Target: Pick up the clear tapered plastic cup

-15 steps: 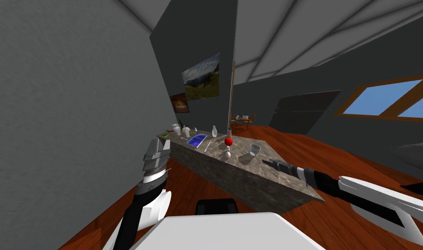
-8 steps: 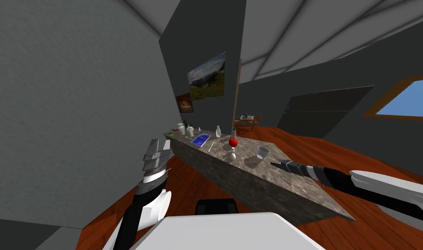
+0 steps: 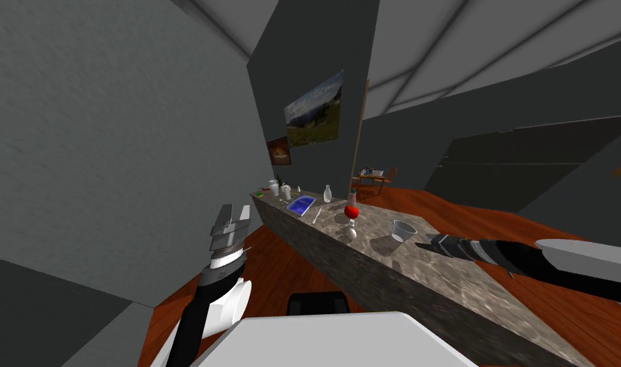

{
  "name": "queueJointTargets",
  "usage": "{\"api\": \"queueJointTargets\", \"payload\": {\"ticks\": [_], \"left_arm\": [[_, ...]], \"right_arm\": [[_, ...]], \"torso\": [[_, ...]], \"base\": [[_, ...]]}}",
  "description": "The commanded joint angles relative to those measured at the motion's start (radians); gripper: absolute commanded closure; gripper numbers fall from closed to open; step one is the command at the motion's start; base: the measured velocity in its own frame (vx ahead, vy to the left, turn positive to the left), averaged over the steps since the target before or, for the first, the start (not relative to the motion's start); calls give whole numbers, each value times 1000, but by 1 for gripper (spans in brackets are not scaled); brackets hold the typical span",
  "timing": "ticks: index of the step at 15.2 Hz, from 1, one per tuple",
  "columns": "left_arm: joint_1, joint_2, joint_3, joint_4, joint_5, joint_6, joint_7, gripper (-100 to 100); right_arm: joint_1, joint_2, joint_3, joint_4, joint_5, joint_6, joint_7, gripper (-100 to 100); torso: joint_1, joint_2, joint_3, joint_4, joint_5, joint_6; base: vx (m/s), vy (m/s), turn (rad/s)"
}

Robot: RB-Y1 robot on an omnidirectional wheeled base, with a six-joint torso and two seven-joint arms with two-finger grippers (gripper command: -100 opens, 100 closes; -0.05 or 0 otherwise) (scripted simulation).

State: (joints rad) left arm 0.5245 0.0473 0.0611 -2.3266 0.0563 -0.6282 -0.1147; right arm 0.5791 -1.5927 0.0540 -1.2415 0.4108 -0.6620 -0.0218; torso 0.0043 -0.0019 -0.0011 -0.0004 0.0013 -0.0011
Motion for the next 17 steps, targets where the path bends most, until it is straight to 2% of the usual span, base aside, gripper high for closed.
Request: {"api": "queueJointTargets", "payload": {"ticks": [1, 2, 5, 9, 11, 13, 17], "left_arm": [[0, 0, 0, 0, 0, 0, 0, 0], [0, 0, 0, 0, 0, 0, 0, 0], [0, 0, 0, 0, 0, 0, 0, 0], [0, 0, 0, 0, 0, 0, 0, 0], [0, 0, 0, 0, 0, 0, 0, 0], [0, 0, 0, 0, 0, 0, 0, 0], [0, 0, 0, 0, 0, 0, 0, 0]], "right_arm": [[-19, -27, 27, 39, 25, -14, 3, -100], [-11, -61, 40, 68, 46, -27, 9, -100], [-2, -90, 54, 96, 66, -39, 14, -100], [41, -166, 119, 173, 137, -91, 33, -100], [21, -166, 119, 173, 137, -91, 33, -100], [52, -175, 136, 186, 151, -103, 36, -100], [63, -182, 151, 196, 164, -114, 39, -100]], "torso": [[0, 0, 0, 0, 0, 0], [0, 0, 0, 0, 0, 0], [0, 0, 0, 0, 0, 1], [3, -3, -2, -1, 1, 0], [3, -3, -2, -1, 0, 1], [0, -1, 0, 0, 0, 2], [-2, 2, 1, 0, -1, 1]], "base": [[39, 56, 178], [37, 58, 182], [43, 52, 149], [82, 80, 265], [70, 61, 101], [34, 26, 18], [30, 22, 88]]}}
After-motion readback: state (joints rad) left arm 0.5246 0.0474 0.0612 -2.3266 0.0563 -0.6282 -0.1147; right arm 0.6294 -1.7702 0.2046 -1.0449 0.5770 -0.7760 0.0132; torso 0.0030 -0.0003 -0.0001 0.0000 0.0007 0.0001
